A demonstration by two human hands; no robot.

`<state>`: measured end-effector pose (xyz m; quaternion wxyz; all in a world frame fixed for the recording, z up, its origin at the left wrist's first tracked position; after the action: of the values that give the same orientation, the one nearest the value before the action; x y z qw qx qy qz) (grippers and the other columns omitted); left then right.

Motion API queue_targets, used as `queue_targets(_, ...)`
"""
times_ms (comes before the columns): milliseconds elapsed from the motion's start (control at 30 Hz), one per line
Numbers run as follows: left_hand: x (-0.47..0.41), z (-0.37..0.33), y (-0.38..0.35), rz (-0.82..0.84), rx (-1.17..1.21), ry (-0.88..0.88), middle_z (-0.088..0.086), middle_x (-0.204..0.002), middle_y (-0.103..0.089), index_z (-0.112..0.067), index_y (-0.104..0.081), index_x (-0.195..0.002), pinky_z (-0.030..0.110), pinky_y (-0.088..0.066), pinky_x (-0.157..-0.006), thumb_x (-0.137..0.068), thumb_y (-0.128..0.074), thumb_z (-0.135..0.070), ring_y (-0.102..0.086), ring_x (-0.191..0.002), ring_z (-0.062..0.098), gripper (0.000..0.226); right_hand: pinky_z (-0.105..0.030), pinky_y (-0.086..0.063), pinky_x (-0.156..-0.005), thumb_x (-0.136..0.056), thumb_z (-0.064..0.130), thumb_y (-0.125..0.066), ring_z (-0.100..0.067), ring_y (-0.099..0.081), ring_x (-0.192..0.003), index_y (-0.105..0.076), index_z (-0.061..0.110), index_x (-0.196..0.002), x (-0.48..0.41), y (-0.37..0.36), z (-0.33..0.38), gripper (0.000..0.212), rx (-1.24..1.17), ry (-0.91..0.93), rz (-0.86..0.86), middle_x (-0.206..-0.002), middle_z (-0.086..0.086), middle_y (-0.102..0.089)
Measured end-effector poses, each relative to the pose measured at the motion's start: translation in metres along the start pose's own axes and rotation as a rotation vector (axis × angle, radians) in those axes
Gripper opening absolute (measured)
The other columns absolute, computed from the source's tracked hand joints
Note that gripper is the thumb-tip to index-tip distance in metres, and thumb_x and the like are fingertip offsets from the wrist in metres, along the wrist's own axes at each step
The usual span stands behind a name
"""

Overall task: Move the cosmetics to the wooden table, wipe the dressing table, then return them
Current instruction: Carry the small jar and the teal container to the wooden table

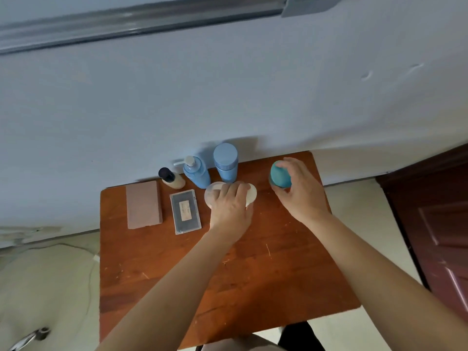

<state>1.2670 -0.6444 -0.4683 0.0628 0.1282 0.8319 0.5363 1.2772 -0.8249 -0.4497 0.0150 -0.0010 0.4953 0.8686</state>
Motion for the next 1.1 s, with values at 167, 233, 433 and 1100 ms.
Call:
queue_targets(167, -0.004, -0.001, -0.008, -0.008, -0.089, 0.009, 0.005, -0.122, -0.065, -0.014, -0.061, -0.116, 0.05, -0.04, -0.092, -0.081, -0.074, -0.02, -0.056, -0.111, 0.03, 0.039, -0.018, -0.043, -0.083, -0.081, 0.021, -0.078, -0.016, -0.057, -0.113, -0.053, 0.023, -0.127, -0.017, -0.015, -0.007, 0.052, -0.022, 0.026, 0.056, -0.132, 0.005, -0.052)
queue_targets(233, -0.004, -0.002, -0.009, -0.025, -0.095, 0.025, 0.006, -0.12, -0.066, -0.013, -0.061, -0.114, 0.049, -0.041, -0.09, -0.08, -0.075, -0.02, -0.057, -0.109, 0.03, 0.038, -0.018, -0.043, -0.085, -0.081, 0.02, -0.078, -0.017, -0.057, -0.115, -0.054, 0.022, -0.126, -0.021, -0.021, -0.009, 0.052, -0.022, 0.06, 0.078, -0.131, 0.004, -0.053)
queue_targets(433, 0.001, -0.005, -0.013, -0.044, -0.105, 0.079, 0.008, -0.13, -0.061, -0.012, -0.06, -0.117, 0.048, -0.038, -0.095, -0.081, -0.075, -0.021, -0.054, -0.118, 0.031, 0.04, -0.033, -0.052, -0.094, -0.082, 0.02, -0.077, -0.023, -0.053, -0.123, -0.053, 0.018, -0.129, -0.028, -0.027, -0.015, 0.053, -0.038, 0.125, 0.145, -0.138, -0.004, -0.049)
queue_targets(1100, 0.053, -0.127, 0.066, -0.331, -0.053, -0.29, 0.006, -0.127, -0.062, -0.01, -0.065, -0.118, 0.043, -0.04, -0.097, -0.099, -0.051, -0.03, -0.056, -0.116, 0.029, 0.031, -0.034, -0.029, -0.113, -0.102, 0.039, -0.047, -0.025, -0.035, -0.141, -0.048, 0.015, -0.141, 0.156, 0.134, -0.064, 0.047, 0.055, -0.182, -0.252, -0.15, -0.01, -0.042)
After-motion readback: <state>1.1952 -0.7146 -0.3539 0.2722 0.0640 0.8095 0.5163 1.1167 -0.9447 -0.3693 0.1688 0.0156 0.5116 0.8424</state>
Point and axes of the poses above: each hand's wrist, its own x-axis away from the middle knuckle, its own y-axis out of the back of the hand, z = x × y, the point moved 4 cm from there along -x, towards the middle knuckle
